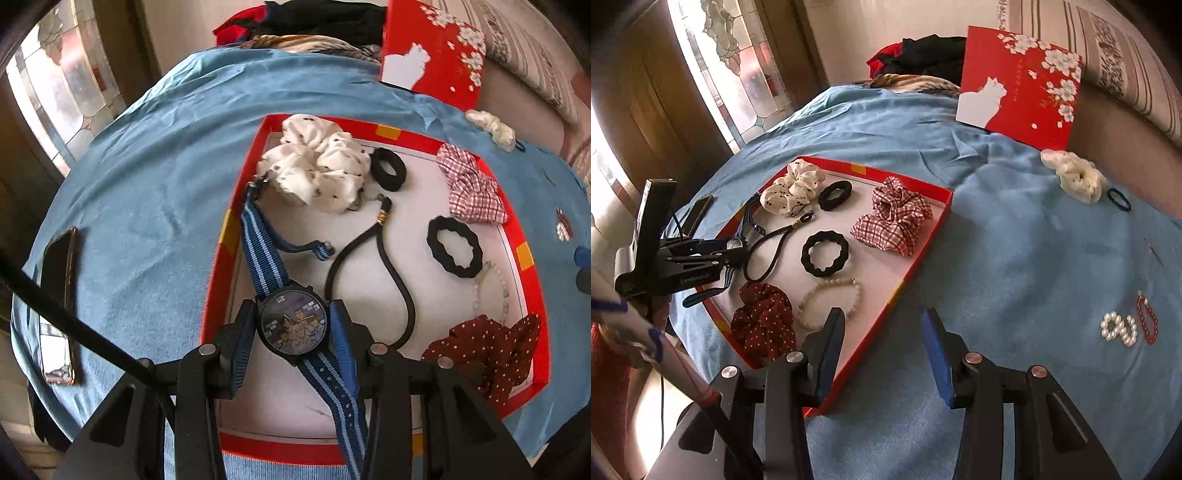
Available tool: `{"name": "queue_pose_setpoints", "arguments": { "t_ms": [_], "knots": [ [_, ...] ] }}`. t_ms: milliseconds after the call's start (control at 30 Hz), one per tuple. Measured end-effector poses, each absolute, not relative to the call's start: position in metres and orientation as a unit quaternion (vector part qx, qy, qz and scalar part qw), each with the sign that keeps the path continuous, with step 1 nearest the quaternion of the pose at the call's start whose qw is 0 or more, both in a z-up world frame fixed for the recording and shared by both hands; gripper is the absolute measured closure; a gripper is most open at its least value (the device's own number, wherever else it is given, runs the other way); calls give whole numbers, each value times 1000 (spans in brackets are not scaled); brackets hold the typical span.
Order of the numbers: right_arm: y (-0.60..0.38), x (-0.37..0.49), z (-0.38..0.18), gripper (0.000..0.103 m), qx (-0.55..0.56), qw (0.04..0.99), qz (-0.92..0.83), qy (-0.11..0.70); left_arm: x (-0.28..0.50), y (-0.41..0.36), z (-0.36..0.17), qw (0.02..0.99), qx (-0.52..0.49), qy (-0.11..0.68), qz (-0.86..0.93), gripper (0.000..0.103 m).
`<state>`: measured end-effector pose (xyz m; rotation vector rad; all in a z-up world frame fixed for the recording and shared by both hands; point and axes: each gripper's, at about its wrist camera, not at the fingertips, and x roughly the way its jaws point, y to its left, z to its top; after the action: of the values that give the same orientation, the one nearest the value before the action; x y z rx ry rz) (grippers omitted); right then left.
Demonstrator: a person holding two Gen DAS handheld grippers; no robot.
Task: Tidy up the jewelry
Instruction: 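Carry the watch and pearl bracelet into the tray and open both tools, then move both open tools back over the remaining bracelets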
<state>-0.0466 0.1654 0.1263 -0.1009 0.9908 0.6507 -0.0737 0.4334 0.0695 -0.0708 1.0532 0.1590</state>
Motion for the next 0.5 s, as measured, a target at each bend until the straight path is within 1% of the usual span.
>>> {"name": "queue_pose_setpoints", "arguments": {
  "t_ms": [67, 133, 300, 500],
  "knots": [
    [159, -48, 127, 56, -43, 829, 304, 467, -76, 435, 73, 863, -39, 498, 82, 62],
    [151, -49, 129, 55, -41, 832, 298, 465, -81, 437, 79, 865, -47, 493, 84, 53],
    [113, -52, 137, 50, -29, 846, 274, 456, -102, 432, 105, 875, -64, 470, 97, 48],
    [26, -52, 137, 48, 19, 863, 210, 459, -137, 399, 142, 886, -87, 441, 109, 44]
  ]
}}
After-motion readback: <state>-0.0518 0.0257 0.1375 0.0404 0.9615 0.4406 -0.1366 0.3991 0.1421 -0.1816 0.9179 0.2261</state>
